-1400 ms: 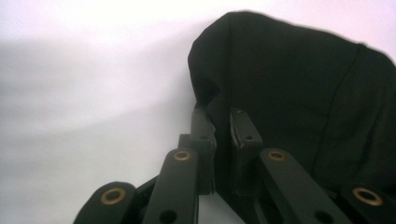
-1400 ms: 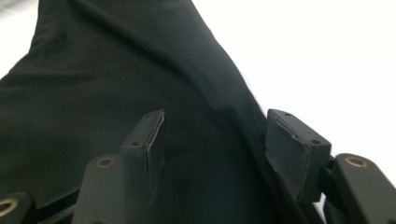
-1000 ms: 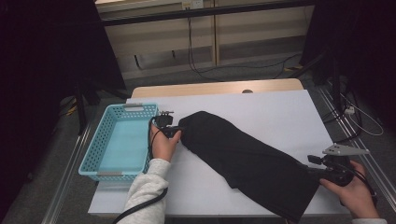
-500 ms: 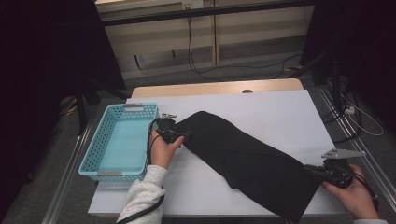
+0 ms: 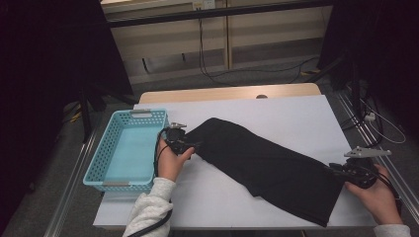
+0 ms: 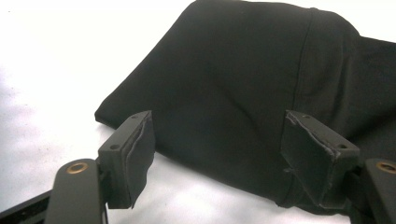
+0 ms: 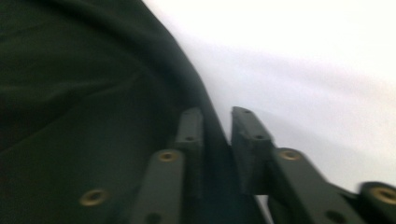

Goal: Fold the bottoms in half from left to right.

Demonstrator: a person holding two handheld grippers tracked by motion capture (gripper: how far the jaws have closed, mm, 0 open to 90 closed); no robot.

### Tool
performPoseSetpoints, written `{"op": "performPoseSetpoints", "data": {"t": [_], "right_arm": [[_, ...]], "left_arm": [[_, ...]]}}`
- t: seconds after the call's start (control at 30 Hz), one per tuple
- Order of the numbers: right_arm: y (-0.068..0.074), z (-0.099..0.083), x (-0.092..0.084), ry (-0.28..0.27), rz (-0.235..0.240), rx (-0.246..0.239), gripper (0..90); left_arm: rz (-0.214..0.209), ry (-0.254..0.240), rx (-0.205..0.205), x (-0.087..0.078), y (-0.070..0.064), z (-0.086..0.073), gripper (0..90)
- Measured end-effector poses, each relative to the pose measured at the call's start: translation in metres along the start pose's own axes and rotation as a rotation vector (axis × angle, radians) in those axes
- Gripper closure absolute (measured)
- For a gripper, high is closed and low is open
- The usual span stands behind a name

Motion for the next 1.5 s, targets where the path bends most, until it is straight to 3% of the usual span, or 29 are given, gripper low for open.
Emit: {"op": "performPoseSetpoints", "data": {"t": [0.17,0.4,0.47,0.57,0.7,0.83,1.07,1.13,1.2,1.33,1.5], "right_arm": [[0.025,0.009,-0.009,-0.057,0.045,-0.042,57.5],[0.067,0.008,-0.001,-0.053,0.145,-0.065,46.4],[0.074,0.008,0.000,-0.049,0.164,-0.090,43.7],[0.080,0.010,-0.003,-0.067,0.174,-0.090,42.4],[0.091,0.010,-0.008,-0.073,0.214,-0.107,52.3],[0.110,0.007,-0.009,-0.061,0.269,-0.153,60.6],[0.137,0.004,-0.005,-0.029,0.327,-0.241,62.8],[0.140,0.001,-0.001,-0.001,0.326,-0.271,62.0],[0.142,0.000,-0.001,-0.011,0.335,-0.281,63.7],[0.143,0.000,-0.002,0.008,0.355,-0.293,82.2],[0.138,0.000,-0.005,0.032,0.377,-0.290,87.2]], "left_arm": [[-0.013,0.014,0.011,0.002,-0.002,-0.003,23.4],[-0.045,0.025,0.014,0.003,-0.003,-0.004,19.7],[-0.054,0.030,0.017,0.004,-0.004,-0.004,19.5],[-0.055,0.025,0.027,0.003,-0.006,-0.003,19.3],[-0.050,0.021,0.036,0.003,-0.007,-0.002,18.5],[-0.047,0.019,0.040,0.002,-0.007,-0.002,18.2],[-0.035,0.019,0.048,0.002,-0.007,-0.002,18.0],[-0.039,0.022,0.047,0.002,-0.006,-0.003,18.0],[-0.036,0.019,0.047,0.002,-0.006,-0.003,17.9],[-0.037,0.017,0.040,0.003,-0.006,-0.003,17.8],[-0.035,0.021,0.042,0.004,-0.005,-0.004,17.8]]}}
Point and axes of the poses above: each handheld gripper's, and its own axes: x roughly forward along the jaws, z roughly out of its top, y roughly to its left, the point moved 1 cm from there along x, roughly forward along the jaws, and after that the axes turned 10 degrees about -z, right-handed, at the moved point
